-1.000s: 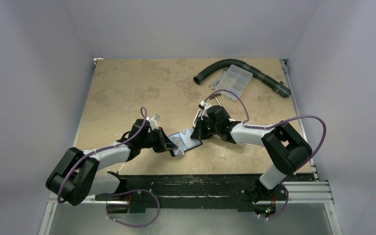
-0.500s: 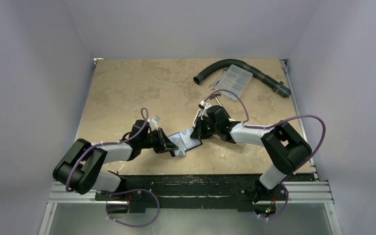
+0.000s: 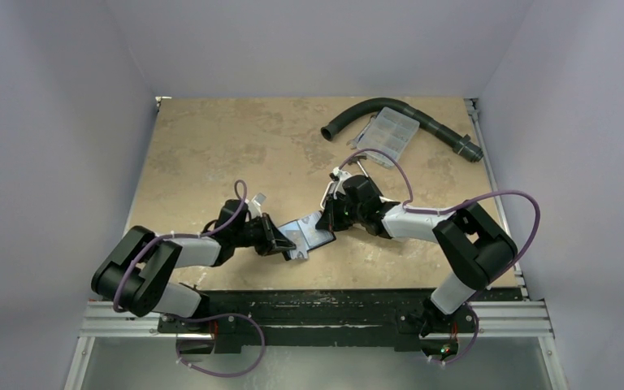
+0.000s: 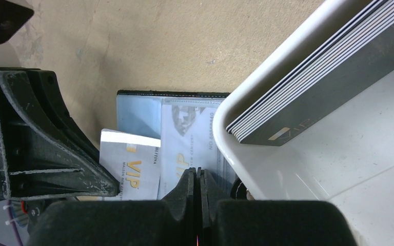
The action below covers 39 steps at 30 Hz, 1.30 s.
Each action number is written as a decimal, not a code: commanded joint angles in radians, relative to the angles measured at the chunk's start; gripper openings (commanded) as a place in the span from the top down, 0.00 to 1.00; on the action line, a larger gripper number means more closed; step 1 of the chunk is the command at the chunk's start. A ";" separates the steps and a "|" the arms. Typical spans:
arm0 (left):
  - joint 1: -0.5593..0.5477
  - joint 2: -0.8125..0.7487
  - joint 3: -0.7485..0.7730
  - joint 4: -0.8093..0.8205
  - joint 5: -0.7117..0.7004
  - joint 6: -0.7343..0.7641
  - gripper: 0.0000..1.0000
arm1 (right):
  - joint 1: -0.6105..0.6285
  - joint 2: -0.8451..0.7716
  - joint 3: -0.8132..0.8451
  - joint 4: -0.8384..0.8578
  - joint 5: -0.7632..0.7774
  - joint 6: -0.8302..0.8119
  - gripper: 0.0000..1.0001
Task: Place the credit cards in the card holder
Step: Insert the credit card into the card holder.
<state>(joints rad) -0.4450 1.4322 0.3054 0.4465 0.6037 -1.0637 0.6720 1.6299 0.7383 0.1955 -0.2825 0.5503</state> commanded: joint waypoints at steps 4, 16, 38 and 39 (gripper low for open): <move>0.008 -0.176 0.054 -0.144 -0.040 0.064 1.00 | -0.002 0.030 -0.025 -0.015 0.027 -0.007 1.00; 0.009 -0.046 0.044 -0.008 0.045 0.000 1.00 | -0.003 0.043 -0.014 -0.011 0.017 -0.004 1.00; 0.008 -0.051 0.043 -0.085 0.033 0.015 1.00 | -0.002 0.054 -0.023 0.001 0.013 -0.001 1.00; 0.008 -0.055 0.045 -0.095 0.030 0.018 1.00 | -0.002 0.056 -0.023 0.000 0.013 -0.001 1.00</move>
<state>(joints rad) -0.4450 1.3941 0.3458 0.3645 0.6289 -1.0573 0.6720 1.6493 0.7341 0.2440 -0.2901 0.5606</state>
